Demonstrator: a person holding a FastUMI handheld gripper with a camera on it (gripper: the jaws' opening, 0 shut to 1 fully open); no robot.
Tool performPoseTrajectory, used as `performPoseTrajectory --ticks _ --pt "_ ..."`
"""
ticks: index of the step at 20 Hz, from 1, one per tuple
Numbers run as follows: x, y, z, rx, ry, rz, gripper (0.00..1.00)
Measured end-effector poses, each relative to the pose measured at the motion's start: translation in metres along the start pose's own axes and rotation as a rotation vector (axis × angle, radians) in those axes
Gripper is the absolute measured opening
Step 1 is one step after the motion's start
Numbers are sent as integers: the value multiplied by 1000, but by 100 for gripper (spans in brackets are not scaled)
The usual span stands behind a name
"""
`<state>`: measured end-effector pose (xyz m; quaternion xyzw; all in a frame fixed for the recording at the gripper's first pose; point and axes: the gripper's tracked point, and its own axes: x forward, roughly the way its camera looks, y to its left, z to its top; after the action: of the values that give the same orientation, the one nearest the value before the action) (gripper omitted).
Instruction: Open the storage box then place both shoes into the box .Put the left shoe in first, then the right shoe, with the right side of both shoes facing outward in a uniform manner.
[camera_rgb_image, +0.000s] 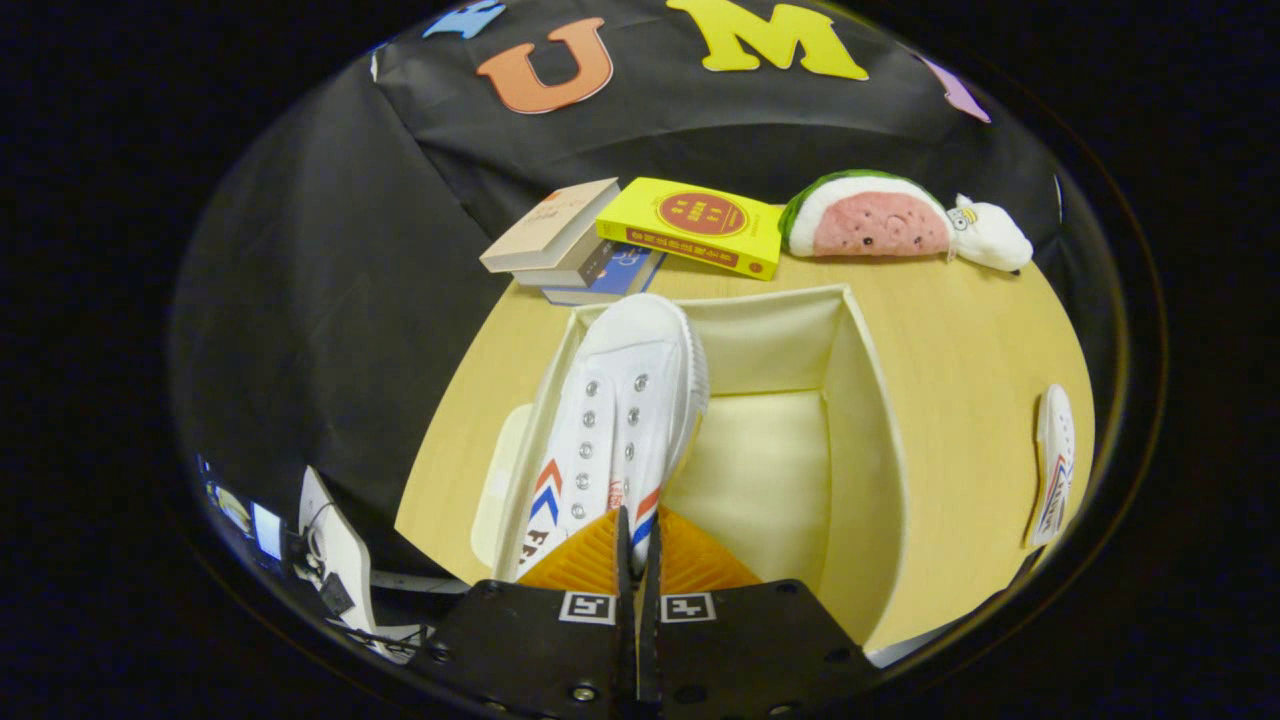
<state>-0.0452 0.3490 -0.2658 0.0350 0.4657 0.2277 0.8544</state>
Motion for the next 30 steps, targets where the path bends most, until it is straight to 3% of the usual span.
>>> performPoseTrajectory --ticks 3,6,9,11,16,22,30 --pt "4 3 -3 -1 14 1 2" --pt "10 4 -3 -32 23 0 18" --pt "4 6 9 -41 -13 28 65" --pt "-3 1 20 -59 -43 22 86" --pt "-26 -29 35 -84 -107 -4 89" --pt "-82 -102 63 -85 -236 -61 93" --pt "-147 -280 51 32 -288 -228 95"
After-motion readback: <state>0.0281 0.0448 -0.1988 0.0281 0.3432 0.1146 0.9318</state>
